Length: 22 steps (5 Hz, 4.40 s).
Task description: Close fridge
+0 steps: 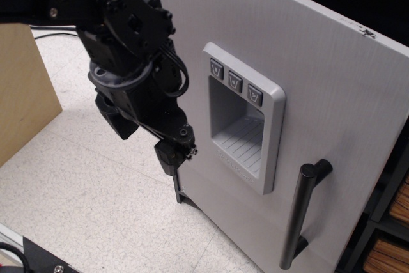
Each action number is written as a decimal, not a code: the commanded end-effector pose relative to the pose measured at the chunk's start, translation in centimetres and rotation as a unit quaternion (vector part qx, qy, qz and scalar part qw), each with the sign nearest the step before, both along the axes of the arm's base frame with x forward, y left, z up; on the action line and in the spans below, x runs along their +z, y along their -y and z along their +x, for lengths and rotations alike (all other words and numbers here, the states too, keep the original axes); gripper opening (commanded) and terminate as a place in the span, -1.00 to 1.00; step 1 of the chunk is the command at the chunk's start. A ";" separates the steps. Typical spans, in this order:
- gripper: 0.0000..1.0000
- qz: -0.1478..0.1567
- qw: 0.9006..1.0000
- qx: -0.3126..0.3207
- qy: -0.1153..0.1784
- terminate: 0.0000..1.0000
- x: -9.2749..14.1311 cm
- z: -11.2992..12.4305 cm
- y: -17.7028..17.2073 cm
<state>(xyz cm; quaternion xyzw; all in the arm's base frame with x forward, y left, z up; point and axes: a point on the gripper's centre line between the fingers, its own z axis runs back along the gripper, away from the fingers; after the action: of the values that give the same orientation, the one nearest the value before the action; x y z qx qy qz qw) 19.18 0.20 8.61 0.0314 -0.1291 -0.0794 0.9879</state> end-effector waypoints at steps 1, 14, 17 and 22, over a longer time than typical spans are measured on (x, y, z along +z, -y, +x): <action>1.00 0.000 1.000 0.000 0.000 -1.00 0.0 0.0 0.0; 1.00 -0.090 0.975 0.077 0.185 -1.00 -1.6 17.7 11.3; 1.00 -0.086 0.978 0.082 0.174 -1.00 -0.8 16.4 10.6; 1.00 -0.035 0.990 0.071 0.116 -1.00 0.7 10.4 9.4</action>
<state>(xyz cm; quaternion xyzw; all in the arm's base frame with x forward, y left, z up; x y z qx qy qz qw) 28.99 -9.01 7.22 0.0232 -0.2198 -0.0019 0.9753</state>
